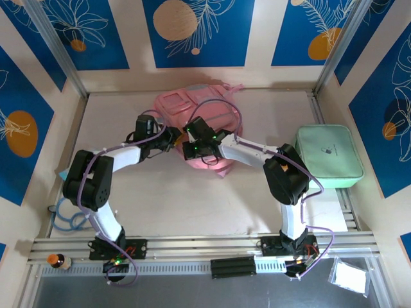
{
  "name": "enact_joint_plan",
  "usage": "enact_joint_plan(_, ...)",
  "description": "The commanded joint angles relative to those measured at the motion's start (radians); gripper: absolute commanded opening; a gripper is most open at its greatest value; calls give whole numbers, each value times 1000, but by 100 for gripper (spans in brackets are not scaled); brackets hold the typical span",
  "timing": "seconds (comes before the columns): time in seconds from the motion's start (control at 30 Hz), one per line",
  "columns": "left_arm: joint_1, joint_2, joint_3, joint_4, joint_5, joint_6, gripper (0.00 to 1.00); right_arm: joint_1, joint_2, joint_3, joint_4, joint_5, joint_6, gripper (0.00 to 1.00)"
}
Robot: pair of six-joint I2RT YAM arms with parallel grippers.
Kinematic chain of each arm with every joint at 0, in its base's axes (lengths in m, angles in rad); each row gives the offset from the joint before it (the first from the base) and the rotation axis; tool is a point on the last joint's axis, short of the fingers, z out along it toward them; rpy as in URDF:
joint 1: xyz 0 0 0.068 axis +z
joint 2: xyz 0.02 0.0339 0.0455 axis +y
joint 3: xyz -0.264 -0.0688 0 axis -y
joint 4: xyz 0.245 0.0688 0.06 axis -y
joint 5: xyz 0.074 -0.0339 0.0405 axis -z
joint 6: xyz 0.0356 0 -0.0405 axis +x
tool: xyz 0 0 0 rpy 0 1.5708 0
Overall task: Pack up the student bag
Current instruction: Zip the student bag at the top-center of the table.
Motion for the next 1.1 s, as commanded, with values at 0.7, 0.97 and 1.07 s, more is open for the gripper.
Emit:
enact_joint_plan(0.7, 98, -47, 5, -152, -44, 161, 2, -133, -187, -172, -98, 210, -22, 0)
enact_joint_plan(0.97, 186, -162, -40, -295, -131, 258, 30, -58, -76, -1, -90, 86, -123, 0)
enact_joint_plan(1.07, 220, -224, -86, -327, -164, 260, 41, -26, -13, 95, -97, 47, -136, 0)
